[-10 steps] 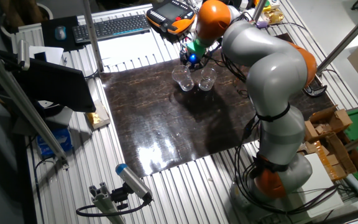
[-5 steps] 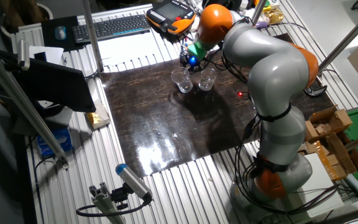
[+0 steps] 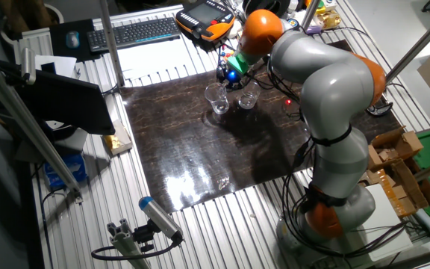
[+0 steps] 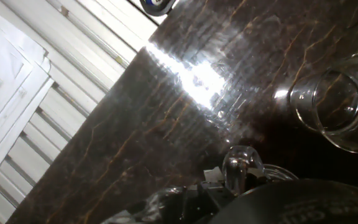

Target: Pour the water from one cup into another empty cup

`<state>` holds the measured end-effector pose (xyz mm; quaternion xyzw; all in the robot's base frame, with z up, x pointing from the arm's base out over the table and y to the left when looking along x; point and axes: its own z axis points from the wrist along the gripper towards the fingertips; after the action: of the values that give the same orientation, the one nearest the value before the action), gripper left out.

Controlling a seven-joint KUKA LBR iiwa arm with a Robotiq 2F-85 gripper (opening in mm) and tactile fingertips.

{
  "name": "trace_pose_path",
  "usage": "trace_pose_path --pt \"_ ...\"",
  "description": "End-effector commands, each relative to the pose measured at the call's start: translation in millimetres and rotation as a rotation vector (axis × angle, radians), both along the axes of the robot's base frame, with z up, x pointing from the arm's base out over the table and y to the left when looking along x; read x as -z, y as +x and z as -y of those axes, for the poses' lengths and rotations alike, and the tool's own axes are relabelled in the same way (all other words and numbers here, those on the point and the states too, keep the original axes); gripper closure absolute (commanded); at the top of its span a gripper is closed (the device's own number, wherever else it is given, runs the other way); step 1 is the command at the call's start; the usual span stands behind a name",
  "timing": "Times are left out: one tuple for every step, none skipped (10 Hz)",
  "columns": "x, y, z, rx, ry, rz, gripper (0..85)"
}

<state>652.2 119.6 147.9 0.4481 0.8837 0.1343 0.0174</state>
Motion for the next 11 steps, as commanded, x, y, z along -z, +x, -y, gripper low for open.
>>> trace_pose_path --pt "1.5 -0.8 -0.4 0.004 0.003 0.004 84.3" --pt "4.4 -2.1 -0.9 0.005 0.005 0.011 84.3" --pt "6.2 -2.7 -1.0 0.006 0.005 0.014 84.3" --pt "7.6 -2.8 -0.9 0.005 0.006 0.016 84.3" --pt "9.3 -2.9 -0.8 0.004 0.006 0.018 84.3" --pt "11.4 -2.7 -0.4 -0.001 0.000 0.019 84.3" --pt "13.7 -2.7 -0.1 -0.002 -0.001 0.021 84.3" --pt "15.9 -2.6 0.1 -0.003 -0.002 0.023 84.3" --pt "18.1 -2.4 0.5 -0.002 -0.002 0.026 84.3" --pt "19.8 -2.3 0.6 -0.001 0.006 0.029 84.3" --pt "20.5 -2.2 0.7 0.001 0.011 0.031 84.3"
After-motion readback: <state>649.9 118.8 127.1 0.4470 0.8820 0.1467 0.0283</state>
